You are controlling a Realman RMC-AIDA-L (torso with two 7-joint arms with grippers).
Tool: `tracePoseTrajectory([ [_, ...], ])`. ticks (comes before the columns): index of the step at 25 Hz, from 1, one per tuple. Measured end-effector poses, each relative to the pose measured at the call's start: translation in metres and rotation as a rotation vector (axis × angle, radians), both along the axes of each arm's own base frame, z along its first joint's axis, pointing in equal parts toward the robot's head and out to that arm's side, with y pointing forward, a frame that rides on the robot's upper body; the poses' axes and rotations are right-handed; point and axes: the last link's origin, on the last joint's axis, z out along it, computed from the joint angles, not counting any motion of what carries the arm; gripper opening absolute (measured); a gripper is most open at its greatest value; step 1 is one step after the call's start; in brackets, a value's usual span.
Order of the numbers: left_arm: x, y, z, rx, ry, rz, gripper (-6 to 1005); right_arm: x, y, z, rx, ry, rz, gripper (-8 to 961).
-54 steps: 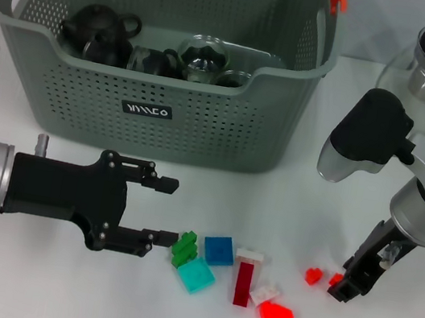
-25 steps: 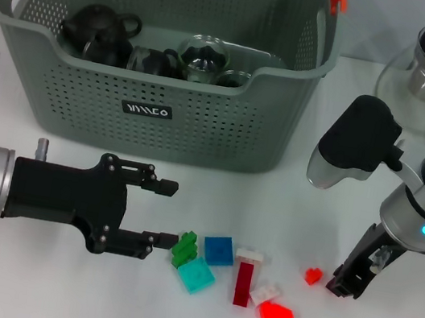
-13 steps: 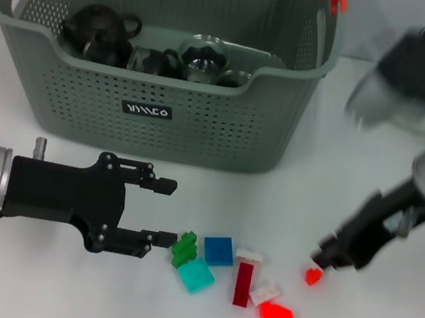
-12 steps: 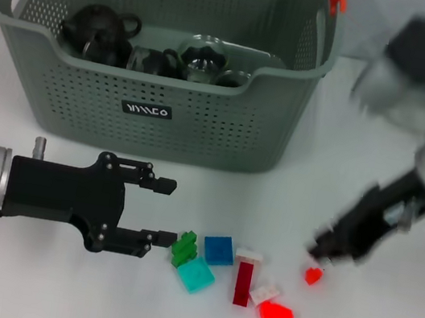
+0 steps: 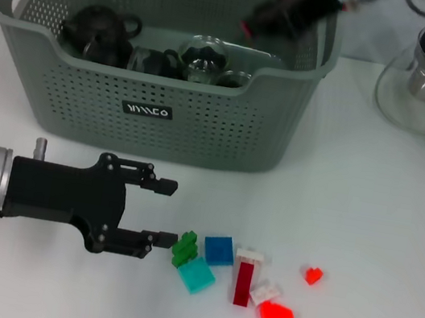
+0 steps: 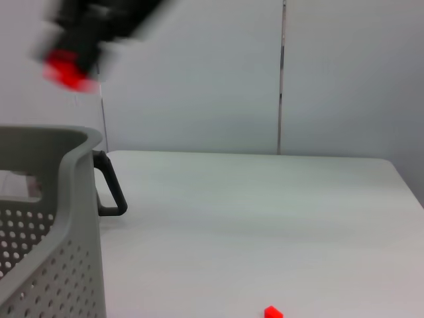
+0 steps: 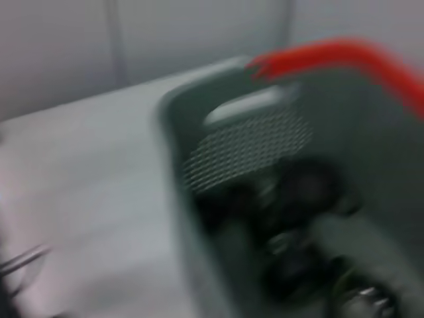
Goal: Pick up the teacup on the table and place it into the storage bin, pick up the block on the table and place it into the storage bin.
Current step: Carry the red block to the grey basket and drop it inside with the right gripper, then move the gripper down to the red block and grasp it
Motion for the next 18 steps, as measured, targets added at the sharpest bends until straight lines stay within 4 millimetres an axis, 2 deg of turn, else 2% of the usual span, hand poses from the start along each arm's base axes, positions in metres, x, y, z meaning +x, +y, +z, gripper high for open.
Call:
tracePoseTrajectory([
  [6,0.001,0.001,0.0,0.0,-0.001,-0.004,675,-0.001,0.041,-0.022,0.142,-0.017,-0.004,176],
  [10,0.001,0.001,0.001,0.0,-0.001,-0.004,675,0.0,0.046,-0.025,0.16,-0.013,-0.007,177],
  [18,0.0,0.001,0.005,0.009,-0.004,-0.002,675,0.0,0.049,-0.018,0.198,0.006,-0.001,394],
])
